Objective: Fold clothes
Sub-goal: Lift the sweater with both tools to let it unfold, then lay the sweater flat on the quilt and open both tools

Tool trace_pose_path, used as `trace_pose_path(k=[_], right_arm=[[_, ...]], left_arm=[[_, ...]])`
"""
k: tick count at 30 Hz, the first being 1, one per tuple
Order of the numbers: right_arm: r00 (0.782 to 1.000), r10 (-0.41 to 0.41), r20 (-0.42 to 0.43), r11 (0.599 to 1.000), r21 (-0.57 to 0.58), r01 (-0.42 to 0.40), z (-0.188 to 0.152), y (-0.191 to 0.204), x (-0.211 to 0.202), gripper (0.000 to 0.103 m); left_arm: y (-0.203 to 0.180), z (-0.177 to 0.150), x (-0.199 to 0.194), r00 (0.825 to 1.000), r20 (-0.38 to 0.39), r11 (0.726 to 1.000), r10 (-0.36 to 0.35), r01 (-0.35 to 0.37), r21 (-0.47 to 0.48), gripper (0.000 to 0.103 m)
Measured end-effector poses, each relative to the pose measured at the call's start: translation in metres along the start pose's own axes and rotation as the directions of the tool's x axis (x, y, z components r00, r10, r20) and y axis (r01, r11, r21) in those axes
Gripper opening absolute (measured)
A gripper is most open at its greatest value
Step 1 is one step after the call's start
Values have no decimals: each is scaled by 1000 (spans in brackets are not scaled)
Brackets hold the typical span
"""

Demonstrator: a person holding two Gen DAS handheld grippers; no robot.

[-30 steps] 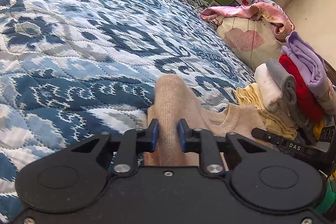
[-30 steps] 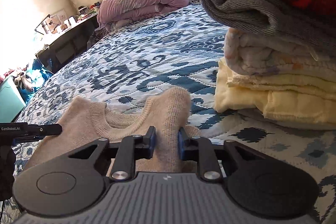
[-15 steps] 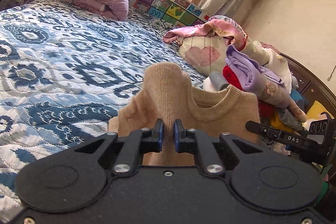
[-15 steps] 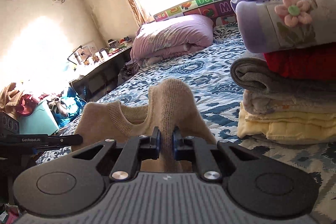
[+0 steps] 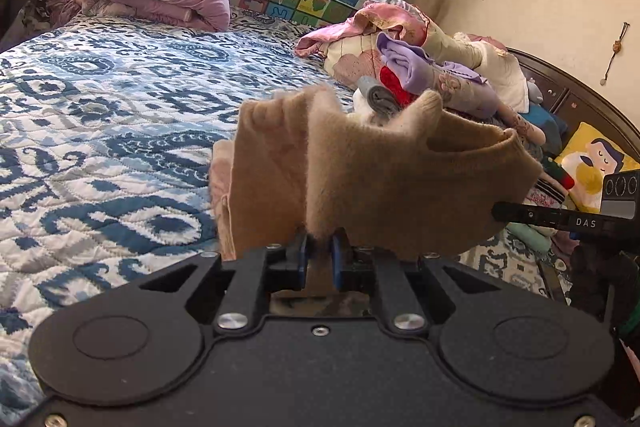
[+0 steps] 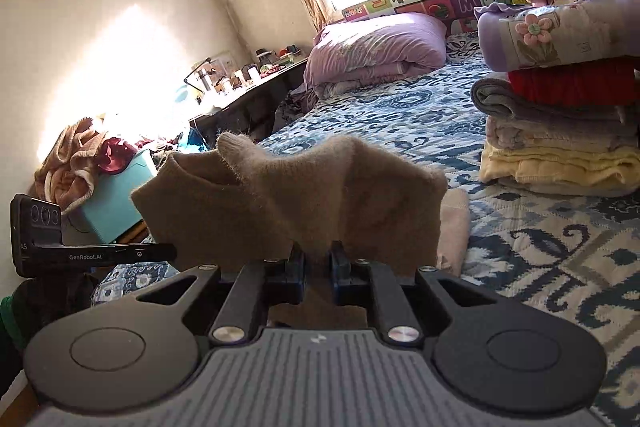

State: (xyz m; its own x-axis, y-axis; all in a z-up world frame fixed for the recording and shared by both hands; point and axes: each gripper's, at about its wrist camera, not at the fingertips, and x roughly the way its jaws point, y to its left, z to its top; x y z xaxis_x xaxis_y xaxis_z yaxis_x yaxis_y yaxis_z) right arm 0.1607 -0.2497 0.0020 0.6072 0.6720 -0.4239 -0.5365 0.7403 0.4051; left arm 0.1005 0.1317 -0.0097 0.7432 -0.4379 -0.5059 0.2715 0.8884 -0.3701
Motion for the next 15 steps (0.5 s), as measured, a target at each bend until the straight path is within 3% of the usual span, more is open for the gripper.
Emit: trace_pose_path(k=[3, 7, 12, 15], right_arm=[[997, -19, -75, 1000, -23, 17, -24, 8, -14, 21], [983, -24, -184, 999, -48, 15, -55, 15, -33, 31], [941, -55, -335, 991, -132, 11, -90, 21, -58, 47], [920, -77, -385, 989, -145, 22, -104, 20, -79, 56]], left_arm=[[-4, -24, -10, 998, -55, 1000, -4, 4, 4, 11], [-16, -54, -23, 988, -157, 998, 1, 9, 65, 31], [-29, -84, -39, 953, -293, 977, 72, -8, 212, 50], [-29, -93, -51, 942, -322, 967, 97, -13, 254, 59]])
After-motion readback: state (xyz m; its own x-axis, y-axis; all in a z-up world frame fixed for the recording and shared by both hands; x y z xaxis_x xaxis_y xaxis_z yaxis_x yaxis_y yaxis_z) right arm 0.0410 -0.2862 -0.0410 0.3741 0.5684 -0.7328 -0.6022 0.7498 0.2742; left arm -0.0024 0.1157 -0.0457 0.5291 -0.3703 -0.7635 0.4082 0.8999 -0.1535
